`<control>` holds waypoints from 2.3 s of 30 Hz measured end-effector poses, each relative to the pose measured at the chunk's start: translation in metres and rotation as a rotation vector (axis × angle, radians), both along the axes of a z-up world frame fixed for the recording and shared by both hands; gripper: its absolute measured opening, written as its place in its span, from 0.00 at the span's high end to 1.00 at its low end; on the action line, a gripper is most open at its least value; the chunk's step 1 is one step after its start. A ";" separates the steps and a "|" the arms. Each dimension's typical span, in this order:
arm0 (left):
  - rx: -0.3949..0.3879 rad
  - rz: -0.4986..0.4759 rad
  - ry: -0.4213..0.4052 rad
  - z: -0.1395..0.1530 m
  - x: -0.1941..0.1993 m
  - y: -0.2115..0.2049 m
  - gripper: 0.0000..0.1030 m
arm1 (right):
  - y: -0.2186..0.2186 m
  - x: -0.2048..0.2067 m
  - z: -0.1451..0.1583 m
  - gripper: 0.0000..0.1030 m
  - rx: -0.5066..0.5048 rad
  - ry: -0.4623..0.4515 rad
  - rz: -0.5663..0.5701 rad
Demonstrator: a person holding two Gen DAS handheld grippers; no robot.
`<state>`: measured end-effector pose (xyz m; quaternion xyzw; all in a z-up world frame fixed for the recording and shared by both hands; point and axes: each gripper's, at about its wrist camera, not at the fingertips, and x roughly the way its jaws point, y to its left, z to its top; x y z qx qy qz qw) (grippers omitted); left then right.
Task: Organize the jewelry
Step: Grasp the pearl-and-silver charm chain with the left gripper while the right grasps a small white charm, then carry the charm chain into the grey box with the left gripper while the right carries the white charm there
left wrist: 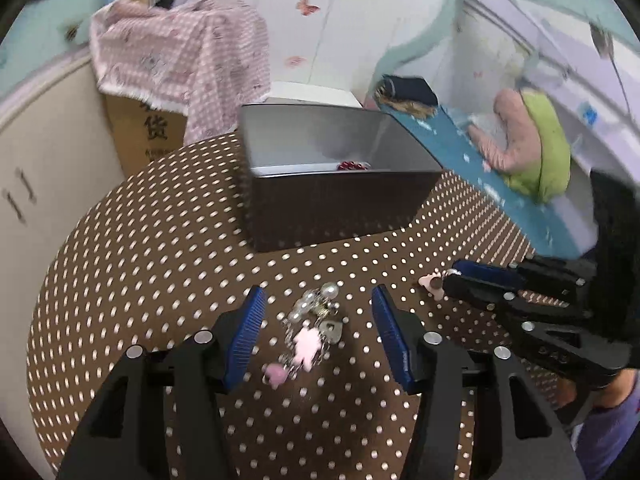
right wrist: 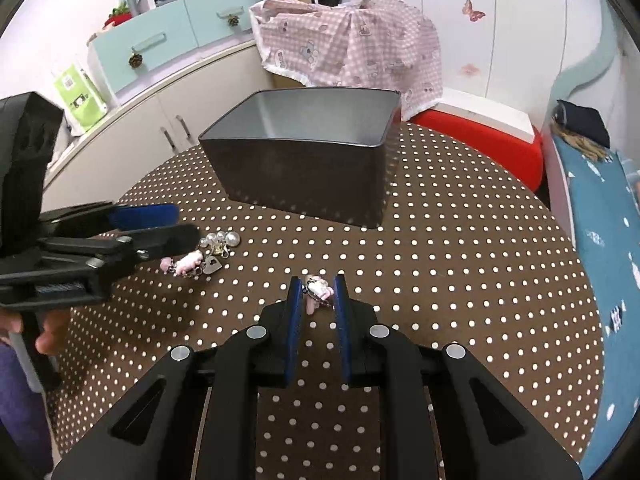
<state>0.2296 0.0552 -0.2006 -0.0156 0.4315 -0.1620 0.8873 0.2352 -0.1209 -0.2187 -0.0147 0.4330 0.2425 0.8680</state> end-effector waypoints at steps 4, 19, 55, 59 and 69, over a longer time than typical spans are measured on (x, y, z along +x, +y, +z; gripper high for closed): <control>0.083 -0.024 -0.004 -0.007 0.008 -0.014 0.54 | -0.005 0.002 -0.005 0.84 0.020 0.010 -0.002; 0.112 -0.069 0.016 -0.019 0.017 -0.024 0.90 | -0.012 0.005 -0.010 0.84 0.065 0.017 -0.009; -0.308 -0.007 0.037 0.027 -0.060 0.067 0.90 | 0.003 -0.019 0.032 0.84 0.074 -0.030 0.008; -0.305 0.004 0.024 0.032 -0.062 0.072 0.90 | 0.009 -0.022 0.038 0.84 0.076 -0.041 0.014; -0.324 -0.062 -0.091 0.092 -0.037 0.058 0.90 | 0.014 -0.011 0.080 0.84 0.067 -0.122 0.015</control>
